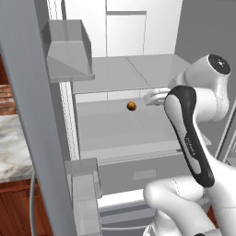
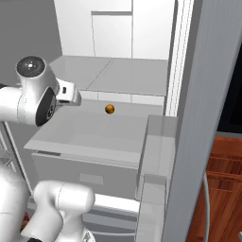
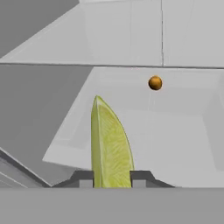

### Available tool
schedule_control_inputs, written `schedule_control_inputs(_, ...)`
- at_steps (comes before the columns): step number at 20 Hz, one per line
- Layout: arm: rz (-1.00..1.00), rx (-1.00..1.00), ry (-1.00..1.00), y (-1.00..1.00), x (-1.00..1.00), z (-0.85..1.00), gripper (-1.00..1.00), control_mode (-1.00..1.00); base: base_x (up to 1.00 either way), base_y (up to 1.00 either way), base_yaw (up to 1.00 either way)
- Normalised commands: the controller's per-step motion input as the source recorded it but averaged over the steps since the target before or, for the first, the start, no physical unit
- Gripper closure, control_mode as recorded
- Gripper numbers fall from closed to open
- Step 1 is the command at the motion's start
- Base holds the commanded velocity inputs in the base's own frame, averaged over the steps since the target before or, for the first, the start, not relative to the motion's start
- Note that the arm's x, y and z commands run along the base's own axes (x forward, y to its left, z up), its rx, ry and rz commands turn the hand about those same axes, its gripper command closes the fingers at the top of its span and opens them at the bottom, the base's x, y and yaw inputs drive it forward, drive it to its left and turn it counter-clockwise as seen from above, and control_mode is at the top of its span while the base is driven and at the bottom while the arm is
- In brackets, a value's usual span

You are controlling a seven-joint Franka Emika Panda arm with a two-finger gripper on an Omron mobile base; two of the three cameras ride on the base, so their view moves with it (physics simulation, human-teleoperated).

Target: Take the lemon wedge from the fridge and place it on the plate with fish on the dining counter.

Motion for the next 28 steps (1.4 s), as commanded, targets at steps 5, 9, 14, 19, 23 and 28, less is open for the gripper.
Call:
schedule_control_inputs(5,0.00,0.00,0.00,0.16,-1.00,-0.09,1.00,-1.00,0.00,0.00,0.00)
schedule_control_inputs(9,0.00,0.00,0.00,0.04,-0.25,-0.05,1.00,1.00,-0.75,0.11,0.00)
schedule_control_inputs(14,0.00,0.00,0.00,0.00,0.00,0.00,1.00,1.00,-1.00,0.15,0.02)
schedule_control_inputs(19,0.00,0.00,0.00,0.00,0.00,0.00,1.00,1.00,-1.00,0.02,0.35)
schedule_control_inputs(23,0.00,0.00,0.00,0.00,0.00,0.00,1.00,1.00,-1.00,0.00,0.51)
schedule_control_inputs(28,0.00,0.00,0.00,0.00,0.00,0.00,1.00,1.00,-1.00,0.00,0.57)
